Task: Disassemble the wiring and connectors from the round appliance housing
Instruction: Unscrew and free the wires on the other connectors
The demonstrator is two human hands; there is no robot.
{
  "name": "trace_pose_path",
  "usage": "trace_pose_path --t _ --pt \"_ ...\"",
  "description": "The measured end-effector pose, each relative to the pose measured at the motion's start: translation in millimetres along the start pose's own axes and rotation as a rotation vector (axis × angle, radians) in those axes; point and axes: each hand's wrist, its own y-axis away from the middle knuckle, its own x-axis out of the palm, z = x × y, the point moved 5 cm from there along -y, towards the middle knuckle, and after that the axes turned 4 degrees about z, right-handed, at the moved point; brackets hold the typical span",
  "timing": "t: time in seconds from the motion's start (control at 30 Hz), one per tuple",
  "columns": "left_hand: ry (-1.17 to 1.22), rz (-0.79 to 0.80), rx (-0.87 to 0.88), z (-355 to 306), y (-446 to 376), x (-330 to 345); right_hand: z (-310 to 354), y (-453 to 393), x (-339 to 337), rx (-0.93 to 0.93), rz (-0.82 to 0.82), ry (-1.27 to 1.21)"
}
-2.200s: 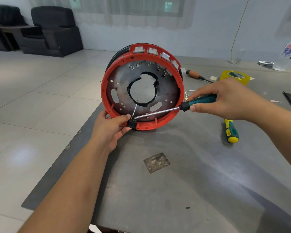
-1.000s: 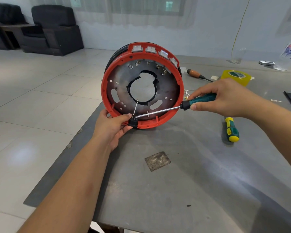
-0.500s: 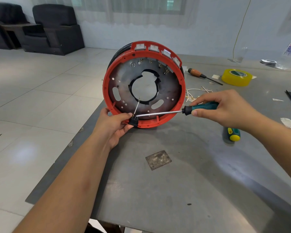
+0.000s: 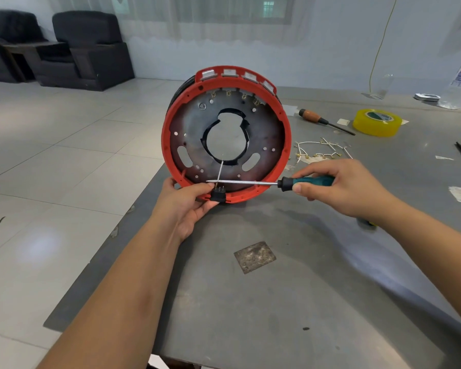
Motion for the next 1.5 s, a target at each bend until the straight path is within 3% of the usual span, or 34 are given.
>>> trace_pose_path --t 0.43,0.6,0.93,1.37,1.5 --pt "0.072 -0.05 0.087 -1.3 3.2 -0.6 -30.5 36.3 -23.4 0.065 -0.097 -0.099" --pt "0.099 -0.05 0.111 -1.9 2.1 -1.5 -39.9 45.3 -10.9 0.064 -0.011 -0.102" --pt "0.132 0.011 0.121 -2.2 0.5 -3.2 -24.8 19.1 28.7 -0.098 0.19 0.171" --pt "0.143 0.021 0.13 0.3 1.9 2.0 -17.2 15.1 49.2 -0.142 0.163 0.341" --pt "0.141 0.006 0.135 1.8 -0.2 1.5 -3.2 -0.2 47.2 -0.066 -0.042 0.162"
